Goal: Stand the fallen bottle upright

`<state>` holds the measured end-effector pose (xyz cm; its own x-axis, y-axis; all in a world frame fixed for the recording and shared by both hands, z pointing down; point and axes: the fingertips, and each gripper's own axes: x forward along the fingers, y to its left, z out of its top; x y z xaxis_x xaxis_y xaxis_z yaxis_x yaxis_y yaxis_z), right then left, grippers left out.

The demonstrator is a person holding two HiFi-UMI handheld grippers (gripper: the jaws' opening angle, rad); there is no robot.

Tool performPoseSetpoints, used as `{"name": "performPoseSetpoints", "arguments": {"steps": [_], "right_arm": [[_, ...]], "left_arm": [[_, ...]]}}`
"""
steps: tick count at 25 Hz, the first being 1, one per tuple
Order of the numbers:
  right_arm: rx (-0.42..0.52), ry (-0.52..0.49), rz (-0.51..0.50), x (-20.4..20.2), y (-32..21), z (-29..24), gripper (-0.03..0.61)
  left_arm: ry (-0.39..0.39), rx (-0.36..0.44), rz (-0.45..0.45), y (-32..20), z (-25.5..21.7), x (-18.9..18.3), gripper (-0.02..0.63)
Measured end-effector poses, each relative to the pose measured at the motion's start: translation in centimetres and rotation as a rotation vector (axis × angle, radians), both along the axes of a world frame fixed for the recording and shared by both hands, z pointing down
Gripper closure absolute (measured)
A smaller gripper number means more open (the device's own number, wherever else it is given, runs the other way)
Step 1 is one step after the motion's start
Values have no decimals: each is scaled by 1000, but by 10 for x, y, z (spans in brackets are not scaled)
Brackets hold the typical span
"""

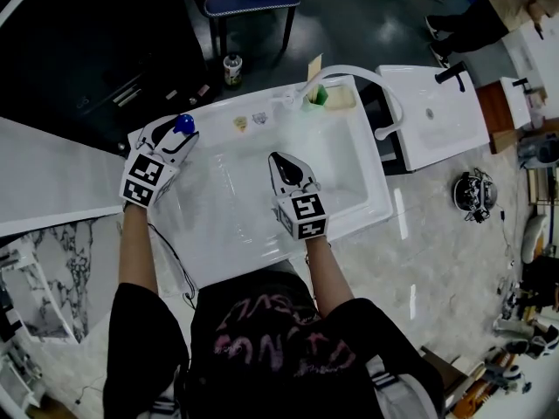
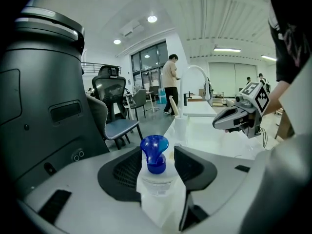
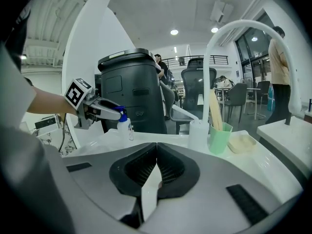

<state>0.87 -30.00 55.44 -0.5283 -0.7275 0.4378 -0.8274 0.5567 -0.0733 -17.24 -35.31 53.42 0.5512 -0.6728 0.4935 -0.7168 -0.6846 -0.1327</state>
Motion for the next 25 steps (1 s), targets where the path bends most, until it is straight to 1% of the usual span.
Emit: {"name": "performPoseSetpoints", "arguments": {"steps": [3, 8, 12, 16, 23, 25], "right_arm": [[11, -2, -2, -3, 4, -6, 568], [35, -9, 1, -9, 12, -19, 568], [66, -14, -3, -18, 17, -33, 568], [98, -24, 3, -27, 21, -46, 568], [161, -49, -12, -44, 26, -74, 568], [175, -55, -24, -47, 25, -81, 568]], "left_arm": [[21, 13, -36, 6, -6, -5, 385], [57, 36, -115, 21, -18, -20, 382], [112, 58, -189, 38, -30, -30, 383], [148, 77, -218, 57, -40, -34, 385], [183, 149, -261, 79, -74, -35, 441], [184, 167, -279, 82, -82, -34, 468]]}}
